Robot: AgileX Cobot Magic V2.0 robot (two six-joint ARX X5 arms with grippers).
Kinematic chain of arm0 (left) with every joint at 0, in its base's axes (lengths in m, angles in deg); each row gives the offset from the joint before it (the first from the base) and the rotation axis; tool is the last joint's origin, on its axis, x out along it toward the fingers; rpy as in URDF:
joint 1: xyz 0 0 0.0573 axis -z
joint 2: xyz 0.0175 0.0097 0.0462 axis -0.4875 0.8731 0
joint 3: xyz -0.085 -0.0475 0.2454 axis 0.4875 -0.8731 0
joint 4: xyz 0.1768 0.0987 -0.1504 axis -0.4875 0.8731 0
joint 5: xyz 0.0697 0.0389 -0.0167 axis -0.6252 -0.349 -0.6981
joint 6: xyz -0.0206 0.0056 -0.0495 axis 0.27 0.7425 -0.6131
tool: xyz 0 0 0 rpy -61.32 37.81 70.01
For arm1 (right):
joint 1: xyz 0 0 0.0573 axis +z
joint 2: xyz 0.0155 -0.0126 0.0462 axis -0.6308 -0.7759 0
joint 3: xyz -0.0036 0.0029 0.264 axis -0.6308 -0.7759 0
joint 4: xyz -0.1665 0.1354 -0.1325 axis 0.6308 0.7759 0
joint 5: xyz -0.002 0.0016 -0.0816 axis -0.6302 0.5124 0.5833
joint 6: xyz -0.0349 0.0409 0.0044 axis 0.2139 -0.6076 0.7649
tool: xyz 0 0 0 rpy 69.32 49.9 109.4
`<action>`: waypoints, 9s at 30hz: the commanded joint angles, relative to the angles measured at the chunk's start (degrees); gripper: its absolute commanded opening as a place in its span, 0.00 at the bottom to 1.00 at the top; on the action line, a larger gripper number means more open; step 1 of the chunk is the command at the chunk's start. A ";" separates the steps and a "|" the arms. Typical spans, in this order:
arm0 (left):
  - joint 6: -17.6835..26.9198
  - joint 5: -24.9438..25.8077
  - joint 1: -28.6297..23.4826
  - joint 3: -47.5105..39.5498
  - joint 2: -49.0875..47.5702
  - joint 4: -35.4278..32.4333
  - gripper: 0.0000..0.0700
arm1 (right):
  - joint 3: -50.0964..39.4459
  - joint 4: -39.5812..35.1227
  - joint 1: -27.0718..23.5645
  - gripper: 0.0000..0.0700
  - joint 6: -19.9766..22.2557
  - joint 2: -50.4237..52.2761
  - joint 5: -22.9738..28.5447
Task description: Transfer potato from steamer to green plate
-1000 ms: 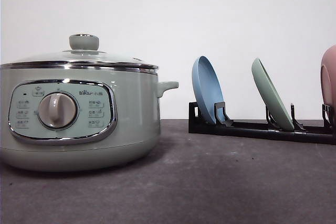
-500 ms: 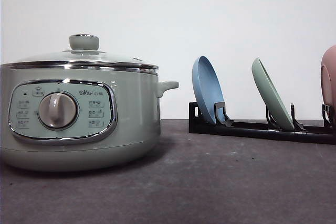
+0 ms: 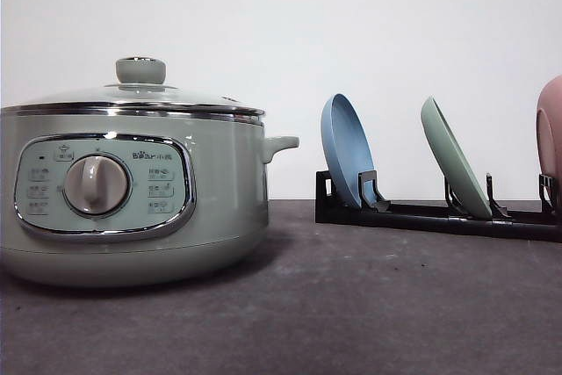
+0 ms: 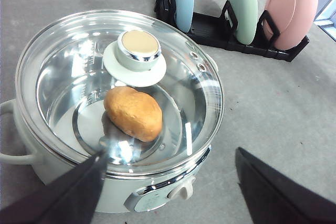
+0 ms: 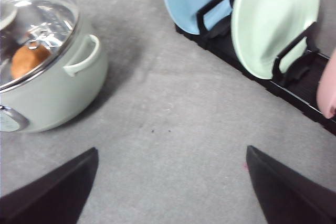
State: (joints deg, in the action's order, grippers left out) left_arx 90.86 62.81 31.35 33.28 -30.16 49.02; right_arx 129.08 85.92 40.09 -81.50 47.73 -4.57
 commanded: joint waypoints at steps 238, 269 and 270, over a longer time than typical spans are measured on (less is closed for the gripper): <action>0.27 0.28 0.11 1.31 0.32 -0.34 0.74 | 16.13 -13.84 35.91 0.50 -4.50 -31.65 -5.84; 1.23 -20.69 15.12 49.42 47.19 20.33 0.74 | 16.13 -10.29 35.91 0.50 -3.54 -31.65 -5.75; 1.41 -21.03 15.67 49.61 48.32 20.29 0.74 | 16.13 -10.29 35.91 0.50 -3.54 -31.65 -5.77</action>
State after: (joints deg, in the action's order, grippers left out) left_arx 91.34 42.12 46.54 81.13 16.78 69.35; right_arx 144.14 75.97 75.47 -85.58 16.54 -10.19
